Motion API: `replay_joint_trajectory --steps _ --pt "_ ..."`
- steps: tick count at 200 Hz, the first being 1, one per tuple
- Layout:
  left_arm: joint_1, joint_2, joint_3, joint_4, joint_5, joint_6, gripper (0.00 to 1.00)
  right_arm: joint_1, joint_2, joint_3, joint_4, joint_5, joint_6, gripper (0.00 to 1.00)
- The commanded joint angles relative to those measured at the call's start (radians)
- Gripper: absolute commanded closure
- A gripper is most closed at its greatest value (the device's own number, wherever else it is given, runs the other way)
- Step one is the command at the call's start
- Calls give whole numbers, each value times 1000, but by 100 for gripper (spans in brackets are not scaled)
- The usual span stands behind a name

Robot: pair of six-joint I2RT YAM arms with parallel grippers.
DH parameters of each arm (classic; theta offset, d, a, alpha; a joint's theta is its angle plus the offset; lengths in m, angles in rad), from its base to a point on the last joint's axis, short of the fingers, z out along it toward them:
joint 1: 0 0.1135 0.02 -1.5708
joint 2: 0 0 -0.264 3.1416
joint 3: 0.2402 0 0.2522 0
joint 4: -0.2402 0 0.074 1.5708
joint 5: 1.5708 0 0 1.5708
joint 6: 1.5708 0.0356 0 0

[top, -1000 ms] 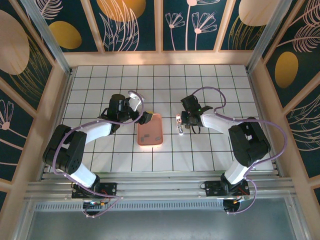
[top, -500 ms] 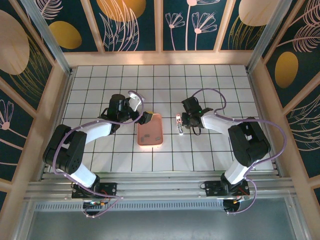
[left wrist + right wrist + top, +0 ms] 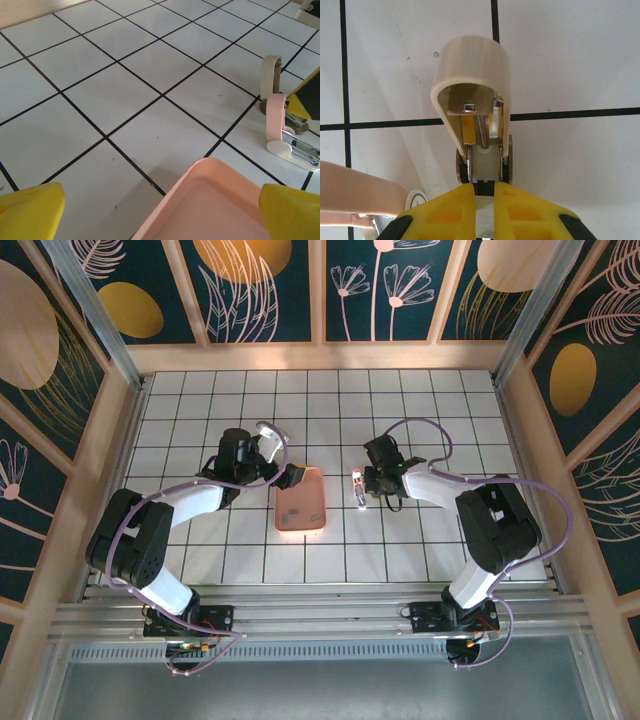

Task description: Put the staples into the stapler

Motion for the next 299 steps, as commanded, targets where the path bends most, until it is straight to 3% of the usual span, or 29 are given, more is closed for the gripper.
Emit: replay_joint_trajectory --steps 1,28,92,144,206,247,299 --pt "6 8 20 -3 8 7 1 1 -30 -4 5 7 -13 82" --pt "7 6 28 -10 13 8 1 6 -64 19 -4 11 -13 72" --pt "4 26 153 -109 40 8 1 -9 -202 -15 12 -12 64 70" --pt "-34 147 417 -311 43 4 2 -95 -332 -212 191 -178 240 71" --pt "-98 343 728 -515 64 -19 3 -204 -508 -511 448 -286 422 73" --pt "-127 460 841 -494 89 -109 5 -288 -477 -580 538 -426 509 73" --pt "-153 594 964 -455 177 -211 8 -301 -326 -577 669 -609 578 73"
